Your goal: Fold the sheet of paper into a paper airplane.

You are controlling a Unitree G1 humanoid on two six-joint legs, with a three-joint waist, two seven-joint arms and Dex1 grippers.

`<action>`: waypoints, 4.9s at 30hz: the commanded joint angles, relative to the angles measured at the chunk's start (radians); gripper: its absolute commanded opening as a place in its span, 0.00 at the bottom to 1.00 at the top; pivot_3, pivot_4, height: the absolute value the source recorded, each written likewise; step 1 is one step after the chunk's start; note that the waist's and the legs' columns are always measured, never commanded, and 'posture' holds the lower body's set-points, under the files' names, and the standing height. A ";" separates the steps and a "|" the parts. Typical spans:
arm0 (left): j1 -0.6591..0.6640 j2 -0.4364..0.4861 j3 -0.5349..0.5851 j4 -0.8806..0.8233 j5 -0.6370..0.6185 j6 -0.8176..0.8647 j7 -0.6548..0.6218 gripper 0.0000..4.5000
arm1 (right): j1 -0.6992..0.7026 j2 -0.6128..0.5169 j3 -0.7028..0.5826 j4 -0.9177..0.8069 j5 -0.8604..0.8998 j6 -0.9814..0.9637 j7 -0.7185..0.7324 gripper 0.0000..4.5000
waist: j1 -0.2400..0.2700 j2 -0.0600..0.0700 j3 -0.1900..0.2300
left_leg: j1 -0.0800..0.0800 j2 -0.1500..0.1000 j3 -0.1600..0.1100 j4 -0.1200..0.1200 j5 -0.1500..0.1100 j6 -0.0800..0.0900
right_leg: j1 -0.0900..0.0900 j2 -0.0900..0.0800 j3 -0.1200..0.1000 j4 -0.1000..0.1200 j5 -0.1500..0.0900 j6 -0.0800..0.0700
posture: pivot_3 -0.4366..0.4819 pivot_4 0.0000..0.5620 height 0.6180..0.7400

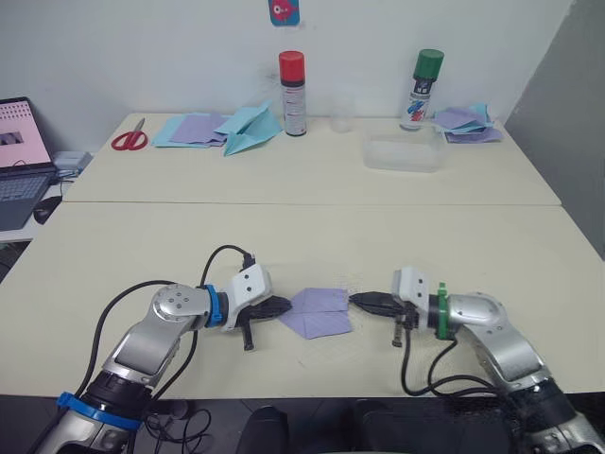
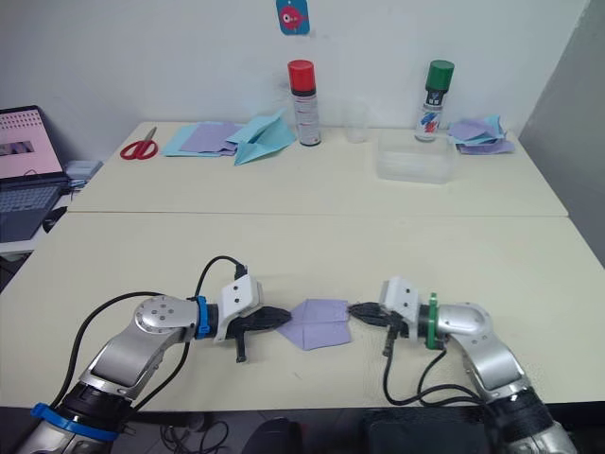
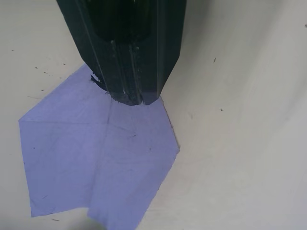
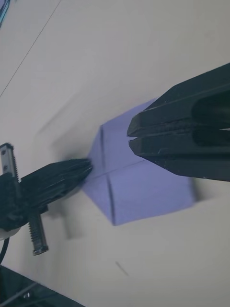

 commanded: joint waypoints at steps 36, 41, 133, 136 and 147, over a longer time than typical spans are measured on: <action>0.266 0.107 0.228 0.002 -0.104 0.047 0.028 0.00 | -0.082 0.069 0.131 0.151 -0.154 0.030 -0.029 0.00 | -0.007 0.001 0.000 | 0.003 0.001 0.001 -0.006 0.000 0.000 | -0.001 0.000 0.000 0.000 -0.002 -0.003 | 0.48 0.27 1.00; 0.269 0.079 0.316 -0.171 -0.235 0.107 0.049 0.00 | -0.089 0.067 0.129 0.156 -0.144 0.020 -0.005 0.00 | -0.004 0.000 0.001 | 0.003 0.001 0.001 -0.010 0.000 0.000 | -0.002 0.000 0.000 0.000 -0.004 -0.006 | 0.48 0.27 1.00; 0.246 0.326 0.735 -0.288 -0.529 0.464 -0.040 0.00 | -0.322 0.068 0.063 0.241 -0.221 -0.690 -0.098 0.01 | -0.012 -0.009 0.017 | -0.019 0.001 0.002 -0.010 -0.003 -0.006 | -0.021 -0.001 -0.001 0.000 -0.008 0.004 | 0.48 0.27 1.00; 0.288 0.292 0.749 -0.340 -0.552 0.493 0.000 0.00 | -0.314 0.030 0.159 0.416 -0.477 -0.976 -0.222 0.01 | -0.011 -0.009 0.017 | -0.019 0.001 0.003 -0.010 -0.005 -0.008 | -0.021 -0.001 0.000 0.000 -0.007 0.000 | 0.48 0.27 1.00; 0.356 0.209 0.640 -0.409 -0.510 0.440 0.065 0.00 | -0.182 -0.125 0.220 0.404 -0.241 -1.013 -0.109 0.52 | 0.004 -0.009 0.017 | -0.015 0.001 0.001 0.001 -0.005 -0.008 | -0.014 -0.001 -0.001 0.004 -0.007 -0.003 | 0.48 0.27 1.00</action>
